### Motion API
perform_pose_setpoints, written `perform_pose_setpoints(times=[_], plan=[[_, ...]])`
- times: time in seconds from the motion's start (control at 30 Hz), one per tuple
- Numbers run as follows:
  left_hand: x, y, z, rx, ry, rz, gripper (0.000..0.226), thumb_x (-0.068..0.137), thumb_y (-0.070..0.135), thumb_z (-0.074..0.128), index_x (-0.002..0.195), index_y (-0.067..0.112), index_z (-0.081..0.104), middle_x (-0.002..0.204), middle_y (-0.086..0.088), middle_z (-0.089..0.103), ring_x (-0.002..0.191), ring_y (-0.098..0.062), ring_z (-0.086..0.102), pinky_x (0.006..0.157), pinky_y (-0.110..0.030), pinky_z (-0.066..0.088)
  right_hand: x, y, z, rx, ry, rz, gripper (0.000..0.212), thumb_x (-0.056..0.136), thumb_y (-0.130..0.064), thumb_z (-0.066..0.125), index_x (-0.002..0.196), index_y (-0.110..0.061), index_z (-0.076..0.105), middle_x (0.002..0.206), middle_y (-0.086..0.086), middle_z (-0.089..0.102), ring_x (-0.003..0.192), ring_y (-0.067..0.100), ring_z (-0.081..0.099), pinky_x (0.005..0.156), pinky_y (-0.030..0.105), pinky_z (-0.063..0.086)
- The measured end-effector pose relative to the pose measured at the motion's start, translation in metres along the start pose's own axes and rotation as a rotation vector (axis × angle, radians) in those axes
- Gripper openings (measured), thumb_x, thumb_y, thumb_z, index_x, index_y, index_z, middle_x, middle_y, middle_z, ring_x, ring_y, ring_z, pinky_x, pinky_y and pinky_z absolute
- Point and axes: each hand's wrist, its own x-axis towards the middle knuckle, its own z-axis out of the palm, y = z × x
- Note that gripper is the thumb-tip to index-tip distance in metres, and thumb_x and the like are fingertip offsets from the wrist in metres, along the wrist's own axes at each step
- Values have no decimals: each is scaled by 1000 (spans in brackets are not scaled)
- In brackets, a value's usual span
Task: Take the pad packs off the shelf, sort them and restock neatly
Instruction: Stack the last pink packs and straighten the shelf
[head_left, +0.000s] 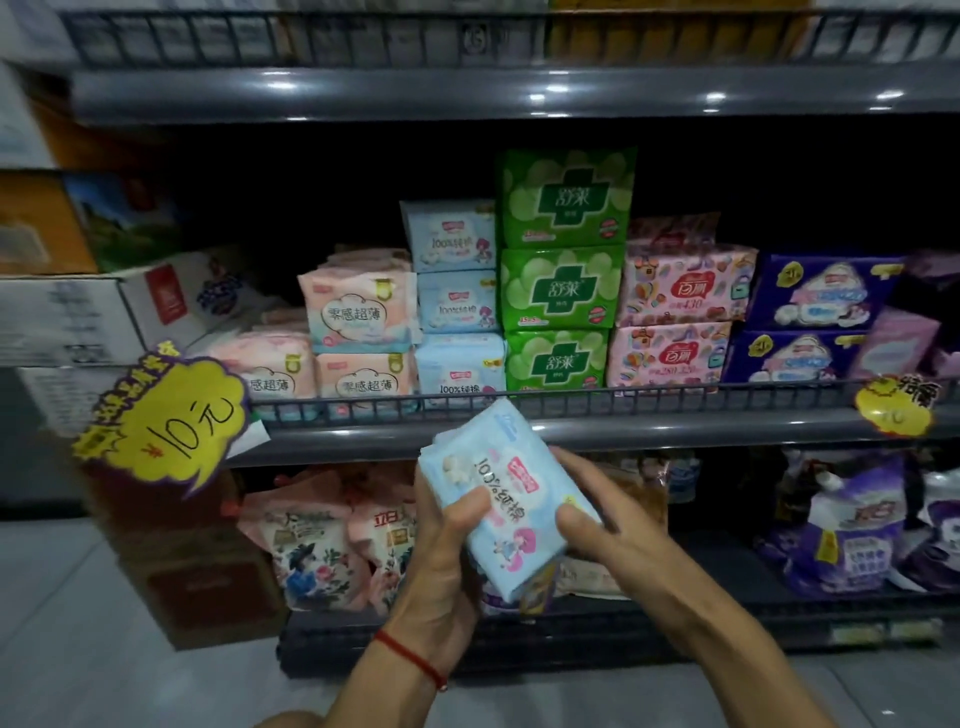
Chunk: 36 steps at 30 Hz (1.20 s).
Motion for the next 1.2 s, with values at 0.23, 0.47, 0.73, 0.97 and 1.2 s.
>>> perform_pose_setpoints(times=[0.23, 0.47, 0.73, 0.97, 1.2], plan=[[9, 16, 3, 53, 99, 131, 99, 60, 76, 80, 143, 40, 40, 139, -4, 62, 121, -27, 64, 79, -40, 59, 9, -4, 4, 229, 110, -71, 60, 73, -27, 88, 128, -20, 67, 119, 9, 75, 108, 31, 72, 80, 33, 60], [38, 64, -7, 270, 6, -63, 57, 77, 37, 72, 130, 33, 50, 124, -2, 71, 106, -22, 71, 83, -44, 61, 20, 2, -11, 338, 85, -81, 79, 48, -47, 100, 117, -18, 74, 120, 20, 72, 102, 33, 73, 76, 37, 60], [105, 103, 6, 190, 202, 242, 48, 83, 19, 77, 127, 20, 59, 118, -9, 73, 103, -23, 71, 70, -33, 59, 57, 10, -21, 643, 496, -149, 49, 76, -20, 78, 123, -14, 67, 118, 10, 75, 107, 30, 72, 89, 51, 59], [142, 77, 28, 185, 296, 459, 60, 85, 28, 73, 141, 29, 54, 126, 0, 71, 113, -18, 69, 91, -42, 59, 66, 15, -21, 701, 553, -140, 49, 73, -20, 75, 122, -16, 68, 110, 6, 78, 99, 24, 75, 85, 46, 61], [162, 61, 7, 461, 583, 555, 48, 82, 74, 63, 115, 39, 68, 125, -6, 65, 107, -18, 69, 87, -43, 61, 70, 15, -23, 661, 491, -135, 72, 56, -29, 92, 123, -16, 69, 110, 10, 78, 101, 30, 75, 77, 39, 64]])
